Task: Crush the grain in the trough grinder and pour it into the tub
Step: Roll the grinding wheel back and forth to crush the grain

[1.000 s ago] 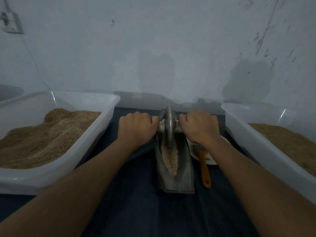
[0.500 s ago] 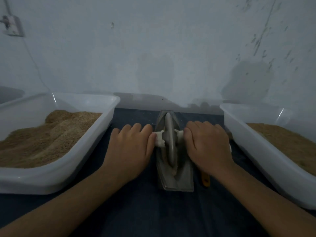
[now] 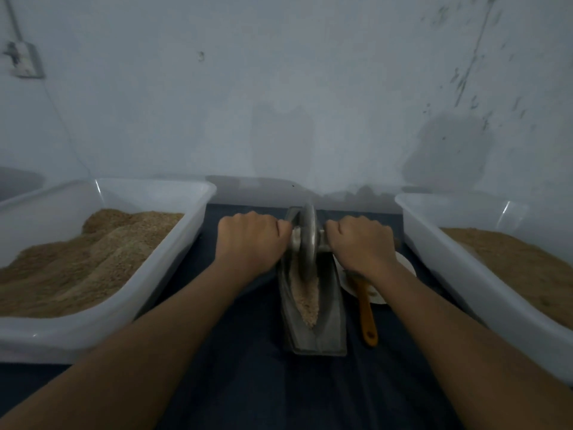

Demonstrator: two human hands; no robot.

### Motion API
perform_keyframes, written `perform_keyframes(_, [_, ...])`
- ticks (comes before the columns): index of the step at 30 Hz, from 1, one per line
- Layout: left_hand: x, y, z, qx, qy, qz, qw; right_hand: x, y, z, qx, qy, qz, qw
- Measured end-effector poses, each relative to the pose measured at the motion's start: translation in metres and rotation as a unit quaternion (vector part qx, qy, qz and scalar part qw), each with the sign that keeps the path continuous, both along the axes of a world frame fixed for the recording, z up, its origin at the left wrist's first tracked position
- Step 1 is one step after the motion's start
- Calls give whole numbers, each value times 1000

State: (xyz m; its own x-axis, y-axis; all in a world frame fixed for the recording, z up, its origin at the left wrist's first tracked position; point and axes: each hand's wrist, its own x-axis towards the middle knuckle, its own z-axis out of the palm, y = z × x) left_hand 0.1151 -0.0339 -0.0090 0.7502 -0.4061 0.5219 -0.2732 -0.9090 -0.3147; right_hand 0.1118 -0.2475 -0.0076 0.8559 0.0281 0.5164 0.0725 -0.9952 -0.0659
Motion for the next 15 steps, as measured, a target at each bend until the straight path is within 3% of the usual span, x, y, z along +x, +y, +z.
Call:
perform_keyframes(5, [-47,16,-13,-122,-29,-17,992,-57,8,-1,-72,-100,58,991])
perform_keyframes(9, [-80,30,-28,-114,-79,-49,989,-84,8,-6,-59,-170,86,980])
perform_keyframes(12, [-74,26,-27,-123,-74,-51,988,-79,5,-7,-69,-160,85,981])
perform_keyframes(15, [-43,16,-19,-130,-52,-35,989,-50,8,-2,-83,-86,36,992])
